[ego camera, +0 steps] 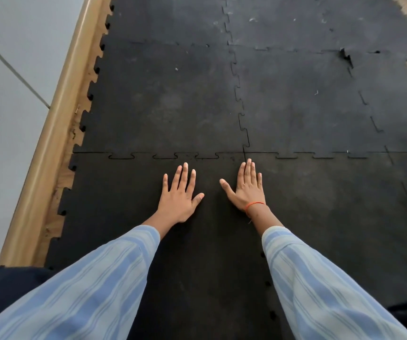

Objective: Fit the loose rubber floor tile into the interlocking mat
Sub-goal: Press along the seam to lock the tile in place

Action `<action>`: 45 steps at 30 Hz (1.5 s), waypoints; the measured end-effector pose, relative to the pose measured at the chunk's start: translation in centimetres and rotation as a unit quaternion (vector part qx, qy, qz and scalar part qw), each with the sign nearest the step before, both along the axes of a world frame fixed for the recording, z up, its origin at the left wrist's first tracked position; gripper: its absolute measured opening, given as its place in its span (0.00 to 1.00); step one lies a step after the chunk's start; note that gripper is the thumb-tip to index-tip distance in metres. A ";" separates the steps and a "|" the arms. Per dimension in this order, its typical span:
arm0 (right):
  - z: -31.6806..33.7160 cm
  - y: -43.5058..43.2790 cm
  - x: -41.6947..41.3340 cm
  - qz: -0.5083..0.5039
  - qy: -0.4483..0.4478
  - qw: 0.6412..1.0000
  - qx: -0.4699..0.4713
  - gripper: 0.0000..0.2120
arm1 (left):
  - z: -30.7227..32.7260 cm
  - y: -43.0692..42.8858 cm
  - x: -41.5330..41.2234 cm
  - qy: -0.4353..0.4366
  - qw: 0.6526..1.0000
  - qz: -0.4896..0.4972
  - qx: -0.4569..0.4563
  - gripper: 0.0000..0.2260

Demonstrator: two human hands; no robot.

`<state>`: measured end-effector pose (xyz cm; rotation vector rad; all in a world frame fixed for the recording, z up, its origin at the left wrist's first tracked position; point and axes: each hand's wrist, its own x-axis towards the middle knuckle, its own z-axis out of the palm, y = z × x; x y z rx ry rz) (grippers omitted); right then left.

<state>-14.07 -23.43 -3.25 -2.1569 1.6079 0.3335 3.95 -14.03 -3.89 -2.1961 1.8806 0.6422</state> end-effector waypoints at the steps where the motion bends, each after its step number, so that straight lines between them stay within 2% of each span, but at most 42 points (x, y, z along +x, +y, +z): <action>1: 0.2 0.0 0.1 -0.003 0.003 1.000 0.005 0.42 | 0.0 0.0 0.0 -0.001 1.000 0.000 -0.002 0.32; 5: -0.1 1.9 0.5 -0.021 0.009 1.000 0.001 0.39 | -0.2 -0.1 0.1 -0.002 1.000 -0.004 -0.002 0.32; 14: 0.3 0.6 -0.3 0.038 0.026 0.998 0.033 0.39 | -0.1 -0.3 0.3 -0.001 1.000 0.000 0.015 0.33; 19: -0.1 4.9 -2.6 0.018 0.005 0.999 -0.036 0.35 | -1.0 2.2 -0.3 -0.012 0.998 0.006 -0.065 0.31; 23: -0.6 6.0 -3.1 0.000 -0.003 0.999 -0.035 0.37 | -1.9 3.8 -1.1 -0.013 0.991 0.030 -0.131 0.30; 28: -1.1 5.8 -3.0 -0.008 0.002 0.999 -0.032 0.37 | -1.9 3.7 -1.6 -0.015 0.990 0.035 -0.139 0.29; 31: -0.3 5.4 -3.3 -0.033 -0.055 0.998 -0.003 0.33 | -1.2 3.8 -2.7 0.022 0.987 0.058 -0.151 0.27; 34: -0.4 8.7 -5.0 -0.049 -0.090 0.994 -0.049 0.31 | -1.4 5.1 -4.5 0.053 0.984 0.052 -0.161 0.27; 37: -1.1 11.7 -5.8 -0.060 -0.082 0.991 -0.081 0.36 | -2.0 6.8 -5.5 0.044 0.982 0.037 -0.179 0.28; 45: -1.8 11.3 -5.6 -0.048 0.006 0.994 -0.098 0.33 | -1.9 6.8 -5.6 0.039 0.981 0.046 -0.186 0.28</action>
